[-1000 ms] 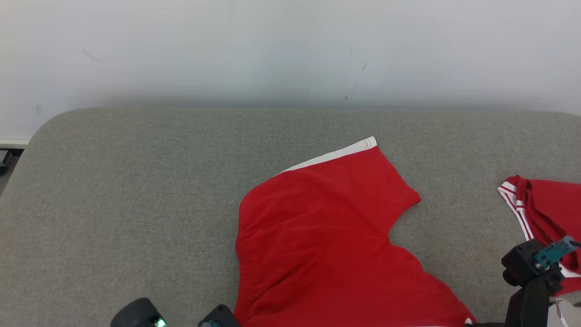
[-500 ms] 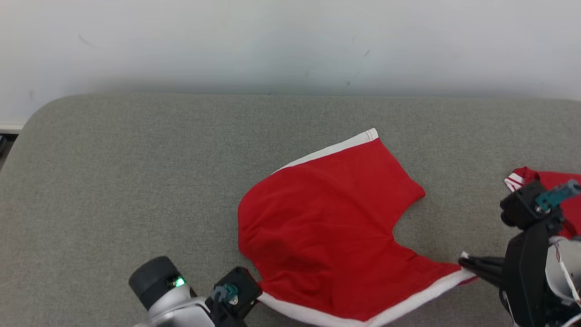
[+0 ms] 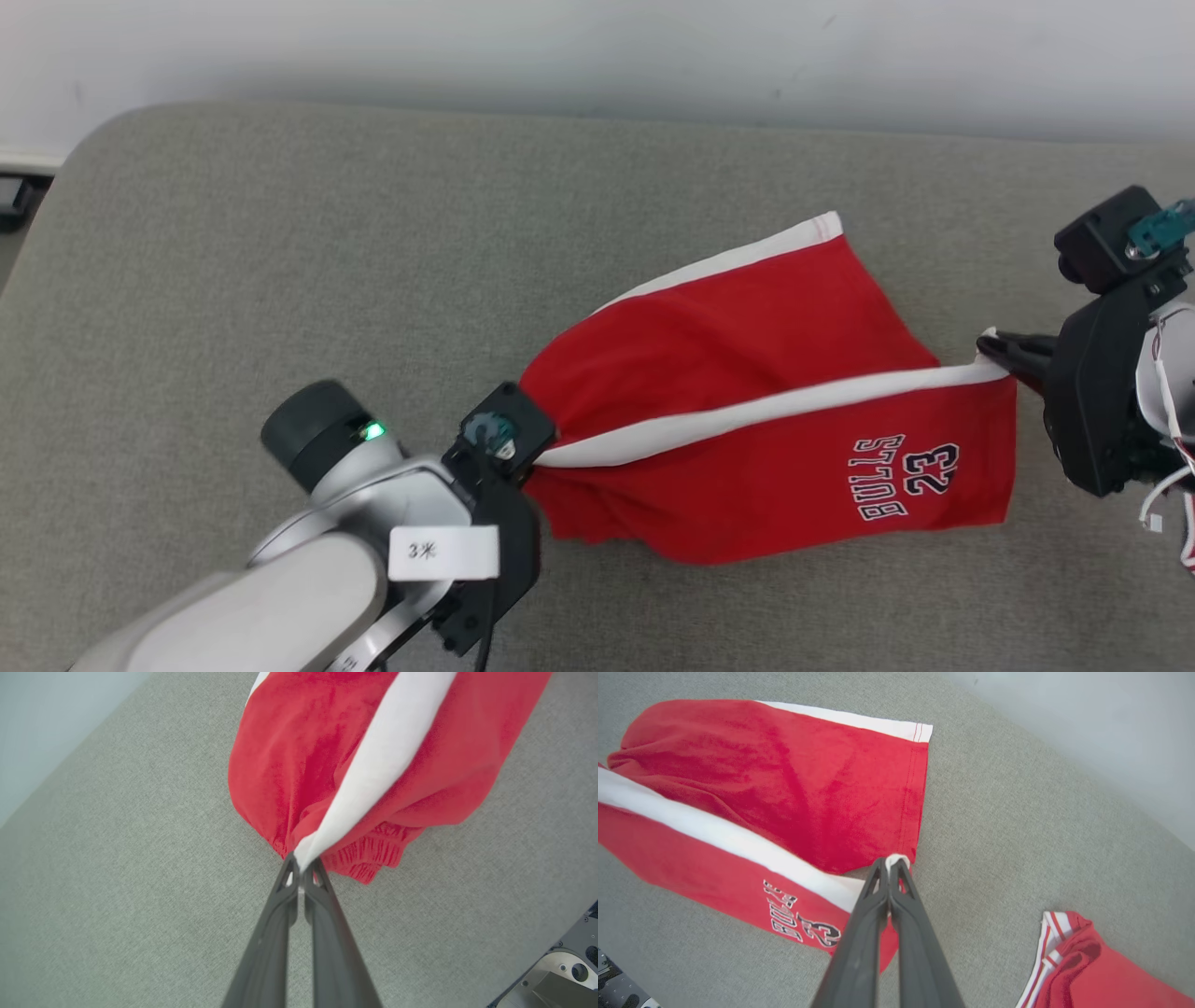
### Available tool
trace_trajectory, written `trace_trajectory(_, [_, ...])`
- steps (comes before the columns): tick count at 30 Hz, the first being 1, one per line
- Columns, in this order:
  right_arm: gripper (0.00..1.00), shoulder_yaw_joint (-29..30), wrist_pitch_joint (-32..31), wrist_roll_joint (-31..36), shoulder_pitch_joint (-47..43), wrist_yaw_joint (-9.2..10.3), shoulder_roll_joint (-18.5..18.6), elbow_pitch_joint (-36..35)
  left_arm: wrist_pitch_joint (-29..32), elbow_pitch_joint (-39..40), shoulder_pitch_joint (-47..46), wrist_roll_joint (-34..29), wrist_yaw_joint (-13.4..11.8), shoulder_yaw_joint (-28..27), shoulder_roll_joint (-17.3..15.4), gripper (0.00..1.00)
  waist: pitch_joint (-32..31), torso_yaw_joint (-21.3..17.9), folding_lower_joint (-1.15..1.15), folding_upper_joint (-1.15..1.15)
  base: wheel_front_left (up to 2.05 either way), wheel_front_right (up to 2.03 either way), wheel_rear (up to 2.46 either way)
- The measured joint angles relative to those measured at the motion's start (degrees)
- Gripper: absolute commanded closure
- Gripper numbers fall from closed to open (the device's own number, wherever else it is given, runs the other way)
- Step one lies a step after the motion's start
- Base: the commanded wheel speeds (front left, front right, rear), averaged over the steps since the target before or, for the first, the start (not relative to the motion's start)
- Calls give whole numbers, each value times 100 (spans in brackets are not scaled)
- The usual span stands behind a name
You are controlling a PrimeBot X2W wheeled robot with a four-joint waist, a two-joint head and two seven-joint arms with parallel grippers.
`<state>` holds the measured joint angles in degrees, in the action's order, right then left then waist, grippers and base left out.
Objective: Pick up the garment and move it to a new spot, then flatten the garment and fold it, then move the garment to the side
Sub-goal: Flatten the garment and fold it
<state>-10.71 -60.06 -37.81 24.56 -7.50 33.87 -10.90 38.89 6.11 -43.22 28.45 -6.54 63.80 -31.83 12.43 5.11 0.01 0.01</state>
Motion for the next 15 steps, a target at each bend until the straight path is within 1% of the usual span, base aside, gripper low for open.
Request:
trace_trajectory(4, [100, -401, 445, 70, 445, 0, 226, 278, 136, -114, -307, 26, 8, -30, 348, 100, 216, 141, 0, 0, 0, 0, 0])
trace_trajectory(7, [100, -698, 783, 191, 823, 0, 389, 472, 171, -270, -534, 32, 63, -46, 565, 100, 390, 233, 0, 0, 0, 0, 0])
trace_trajectory(8, [100, -773, 900, 227, 937, 0, 422, 544, 196, -325, -616, 33, 102, -62, 619, 100, 446, 263, 1, 1, 0, 0, 0])
trace_trajectory(15, [100, -1303, 1537, 331, 1711, -1, 510, 995, 420, -611, -1154, 35, 101, -229, 835, 100, 767, 420, 1, 1, 0, 0, 0])
